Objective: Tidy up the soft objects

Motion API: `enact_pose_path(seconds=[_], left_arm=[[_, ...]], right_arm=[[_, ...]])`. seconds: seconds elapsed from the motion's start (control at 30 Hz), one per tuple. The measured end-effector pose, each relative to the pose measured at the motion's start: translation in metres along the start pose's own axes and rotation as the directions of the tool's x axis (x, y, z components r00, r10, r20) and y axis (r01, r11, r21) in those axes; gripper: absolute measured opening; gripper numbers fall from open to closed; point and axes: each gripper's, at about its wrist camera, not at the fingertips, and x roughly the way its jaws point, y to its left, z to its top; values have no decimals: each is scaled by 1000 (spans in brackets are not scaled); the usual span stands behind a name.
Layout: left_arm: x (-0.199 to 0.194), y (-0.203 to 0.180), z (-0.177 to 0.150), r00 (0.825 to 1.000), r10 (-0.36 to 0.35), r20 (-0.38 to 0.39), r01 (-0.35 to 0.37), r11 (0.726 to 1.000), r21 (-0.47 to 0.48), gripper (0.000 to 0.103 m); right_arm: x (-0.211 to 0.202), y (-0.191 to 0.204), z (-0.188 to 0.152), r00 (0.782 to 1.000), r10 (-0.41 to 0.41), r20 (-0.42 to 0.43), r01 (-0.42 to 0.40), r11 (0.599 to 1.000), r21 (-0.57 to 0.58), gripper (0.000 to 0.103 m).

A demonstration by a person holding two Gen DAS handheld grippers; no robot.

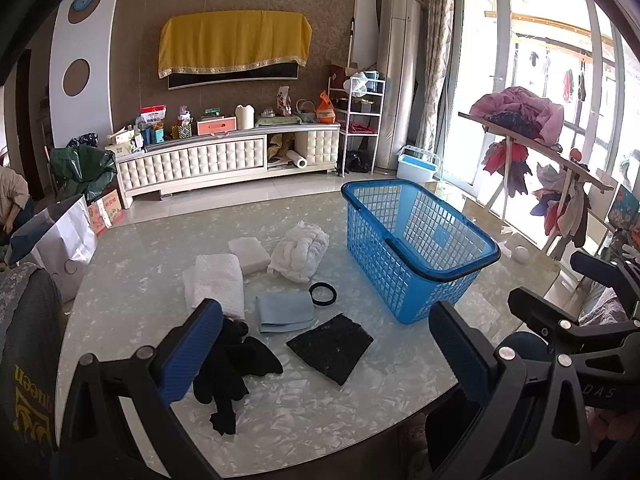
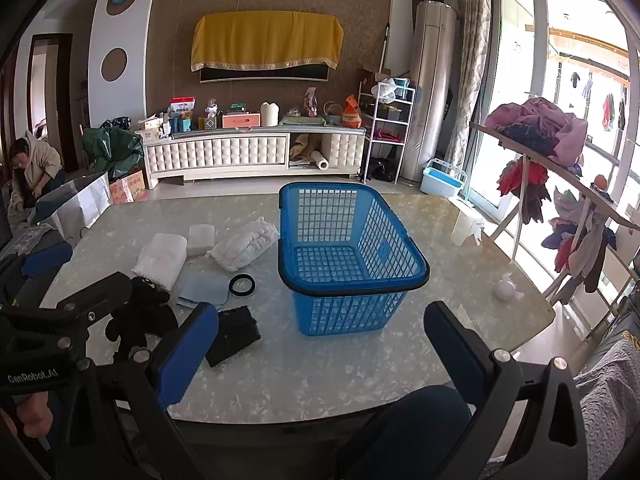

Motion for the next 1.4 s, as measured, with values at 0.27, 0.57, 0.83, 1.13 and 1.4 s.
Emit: enact_pose_path(seconds=[0.27,0.57,0.83,1.13,1.4], left_arm=[[-1,0,-2,1000,0,-3,0,1000,2,103],[0,0,-4,1000,0,-3,0,1000,1,103],[-1,0,-3,1000,3,-3,-3,1000,7,103],[-1,-2,-3,1000,1,-6,-1,1000,3,103],[-1,-2,-4,1000,3,-6,-2,1000,7,103]], right_arm=[[0,0,-3,1000,7,-5,-7,1000,2,103],[-1,-2,-3,1000,12,-7,-12,1000,8,103],[-1,-2,-4,1000,14,-8,-14,1000,9,103],[0,-3,-5,1000,17,-13,-17,1000,13,103],[-1,-4,-5,1000,21,-19,-21,1000,17,103]])
